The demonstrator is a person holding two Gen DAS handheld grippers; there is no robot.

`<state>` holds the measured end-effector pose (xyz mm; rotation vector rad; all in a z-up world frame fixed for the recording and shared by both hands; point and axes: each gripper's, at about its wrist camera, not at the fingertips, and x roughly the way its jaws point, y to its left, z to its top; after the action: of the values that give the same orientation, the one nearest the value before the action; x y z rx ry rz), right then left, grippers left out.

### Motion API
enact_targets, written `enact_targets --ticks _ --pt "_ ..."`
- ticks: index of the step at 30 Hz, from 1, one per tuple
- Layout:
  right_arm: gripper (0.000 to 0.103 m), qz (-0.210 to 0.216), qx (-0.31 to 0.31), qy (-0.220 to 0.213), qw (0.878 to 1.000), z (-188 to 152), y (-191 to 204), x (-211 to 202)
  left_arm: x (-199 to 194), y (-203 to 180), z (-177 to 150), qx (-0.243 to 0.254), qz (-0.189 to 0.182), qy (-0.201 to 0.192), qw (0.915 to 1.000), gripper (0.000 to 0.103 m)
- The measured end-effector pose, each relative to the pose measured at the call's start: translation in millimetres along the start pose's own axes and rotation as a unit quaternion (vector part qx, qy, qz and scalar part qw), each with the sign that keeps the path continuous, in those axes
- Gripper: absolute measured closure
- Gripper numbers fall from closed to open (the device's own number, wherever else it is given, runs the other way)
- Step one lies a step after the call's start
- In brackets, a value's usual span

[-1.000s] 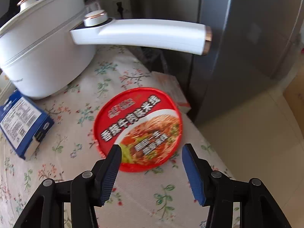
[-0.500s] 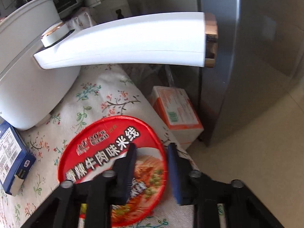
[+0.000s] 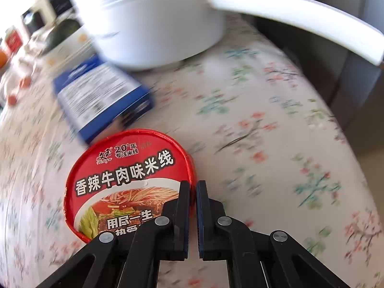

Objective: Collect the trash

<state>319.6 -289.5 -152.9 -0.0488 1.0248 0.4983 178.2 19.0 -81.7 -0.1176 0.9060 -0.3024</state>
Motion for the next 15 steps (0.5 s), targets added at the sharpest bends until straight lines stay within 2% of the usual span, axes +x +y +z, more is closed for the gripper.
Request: enact_targets --ticks 2,4,5,6,9,12,15 --pt "0.097 -0.003 -0.003 0.016 1.000 -5 15 -7 -3 0 0 0.001 0.001 -0.003 1.0000 0.086" --pt "0.080 0.001 0.003 0.026 1.000 -9 27 -17 -7 -2 0 0.000 -0.002 -0.007 1.0000 0.086" --pt "0.061 0.001 0.005 0.025 1.000 -11 34 -24 -8 -3 0 0.000 -0.003 -0.007 1.0000 0.086" --pt "0.047 -0.005 0.011 0.022 1.000 -14 39 -31 -10 -5 -1 -0.001 -0.006 -0.008 1.0000 0.086" --pt "0.039 -0.016 0.041 0.020 0.999 -22 48 -36 -14 -11 -3 0.001 -0.012 -0.010 0.9999 0.086" --pt "0.039 -0.023 0.067 0.016 0.997 -24 48 -32 -18 -17 -6 0.005 -0.016 -0.013 0.9998 0.086" --pt "0.039 -0.043 0.088 -0.010 0.995 -21 41 -27 -22 -22 -8 0.010 -0.018 -0.016 0.9997 0.086"
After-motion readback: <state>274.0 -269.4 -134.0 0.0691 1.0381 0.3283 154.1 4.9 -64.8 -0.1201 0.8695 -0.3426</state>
